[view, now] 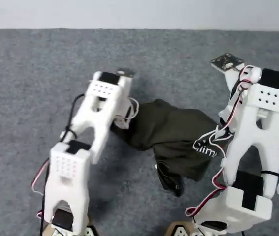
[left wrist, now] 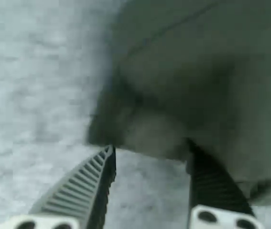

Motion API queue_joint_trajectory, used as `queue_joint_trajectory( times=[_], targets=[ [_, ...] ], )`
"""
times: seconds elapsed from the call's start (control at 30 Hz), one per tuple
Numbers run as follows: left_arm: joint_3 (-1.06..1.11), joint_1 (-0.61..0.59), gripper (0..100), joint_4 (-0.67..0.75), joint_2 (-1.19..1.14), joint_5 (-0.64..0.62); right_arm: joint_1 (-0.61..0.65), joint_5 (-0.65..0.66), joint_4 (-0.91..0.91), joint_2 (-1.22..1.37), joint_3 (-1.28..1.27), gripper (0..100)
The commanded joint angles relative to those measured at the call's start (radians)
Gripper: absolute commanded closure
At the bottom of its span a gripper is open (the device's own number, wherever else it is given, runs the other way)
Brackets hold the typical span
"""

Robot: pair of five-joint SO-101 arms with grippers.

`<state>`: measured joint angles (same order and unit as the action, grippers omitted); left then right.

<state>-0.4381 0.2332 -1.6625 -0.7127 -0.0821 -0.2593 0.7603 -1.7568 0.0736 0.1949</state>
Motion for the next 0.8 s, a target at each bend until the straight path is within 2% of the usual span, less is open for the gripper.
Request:
queue_joint_trajectory(
  times=[0.0, 0.07, 0.23, 0.4, 0.53, 0.77],
  targets=[
    [-0.275, 0.038, 78, -0.094, -0.16, -0.021, 0.01, -0.058, -0.041, -0.045, 0.003, 66.3],
    [-0.338, 0.037, 82, -0.094, -0.226, -0.015, 0.01, -0.069, -0.039, -0.045, 0.003, 66.3],
    [-0.504, 0.034, 99, -0.092, -0.356, -0.014, 0.005, -0.071, -0.039, -0.045, 0.003, 66.3],
    [-0.639, -0.014, 99, -0.094, -0.381, -0.014, 0.004, -0.071, -0.039, -0.045, 0.003, 66.3],
    [-0.848, -0.124, 99, -0.071, -0.348, -0.014, 0.004, -0.072, -0.039, -0.045, 0.003, 66.3],
    [-1.106, -0.224, 99, 0.192, -0.365, -0.012, 0.004, -0.071, -0.039, -0.045, 0.003, 66.3]
  ],
)
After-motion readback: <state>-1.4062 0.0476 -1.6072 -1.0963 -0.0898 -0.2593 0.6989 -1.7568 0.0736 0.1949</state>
